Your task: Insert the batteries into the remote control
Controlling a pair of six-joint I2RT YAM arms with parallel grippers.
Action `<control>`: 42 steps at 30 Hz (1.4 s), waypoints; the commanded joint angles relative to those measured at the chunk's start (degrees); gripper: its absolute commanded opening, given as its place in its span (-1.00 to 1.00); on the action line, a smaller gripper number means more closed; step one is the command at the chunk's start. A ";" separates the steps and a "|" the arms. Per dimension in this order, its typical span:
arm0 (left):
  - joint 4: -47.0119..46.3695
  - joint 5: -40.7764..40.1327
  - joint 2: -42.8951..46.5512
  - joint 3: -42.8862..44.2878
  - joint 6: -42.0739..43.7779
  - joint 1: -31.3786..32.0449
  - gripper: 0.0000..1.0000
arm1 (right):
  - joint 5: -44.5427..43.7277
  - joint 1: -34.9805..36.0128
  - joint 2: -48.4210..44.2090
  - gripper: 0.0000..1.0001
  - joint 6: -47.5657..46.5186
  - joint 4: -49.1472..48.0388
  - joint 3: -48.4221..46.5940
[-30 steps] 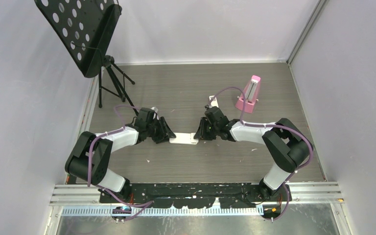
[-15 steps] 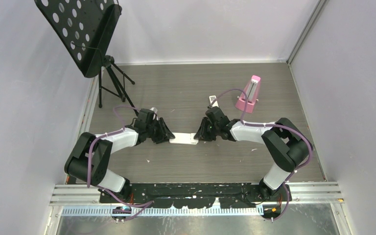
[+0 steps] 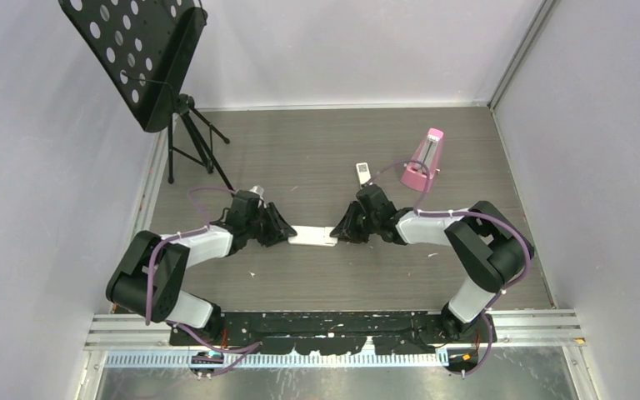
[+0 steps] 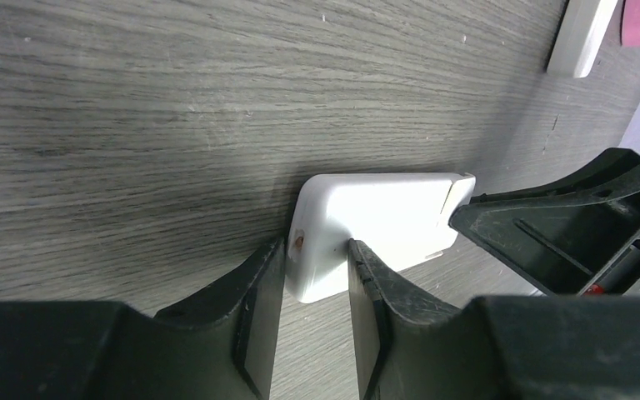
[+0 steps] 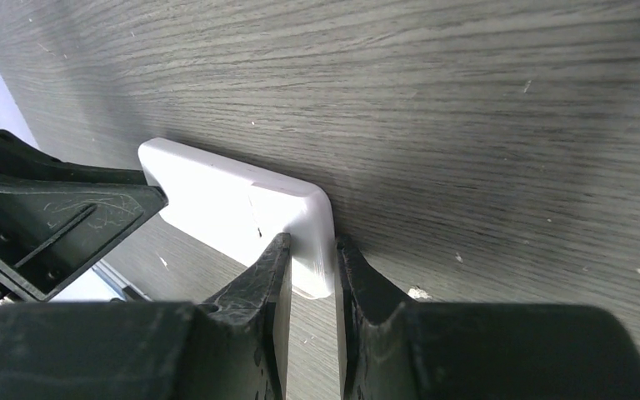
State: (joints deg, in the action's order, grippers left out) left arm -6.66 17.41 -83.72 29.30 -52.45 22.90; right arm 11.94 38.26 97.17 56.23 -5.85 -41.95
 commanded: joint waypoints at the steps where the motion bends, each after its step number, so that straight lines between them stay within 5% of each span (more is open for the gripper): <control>1: 2.96 1.93 -3.43 -4.32 -2.50 3.65 -0.28 | 7.42 4.63 4.95 -0.58 4.22 4.75 5.13; 12: -2.91 -0.66 -1.28 -10.09 -8.39 3.74 -0.33 | 3.51 4.56 -3.83 -0.76 6.91 6.94 9.38; 25: 4.31 -6.01 1.88 -8.38 -3.13 3.74 0.06 | -5.76 4.71 -9.15 -0.10 1.86 15.08 8.63; 34: 10.63 -9.12 3.98 -5.48 2.02 3.74 0.28 | -8.94 4.72 -11.07 -0.03 3.16 15.01 8.56; 42: 11.74 -9.06 3.58 -5.05 3.41 3.74 0.43 | -11.59 4.59 -15.33 0.29 5.25 15.18 10.54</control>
State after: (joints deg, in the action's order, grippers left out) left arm -8.56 13.17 -77.97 26.63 -53.49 26.70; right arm 7.64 43.03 83.46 61.56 1.91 -34.52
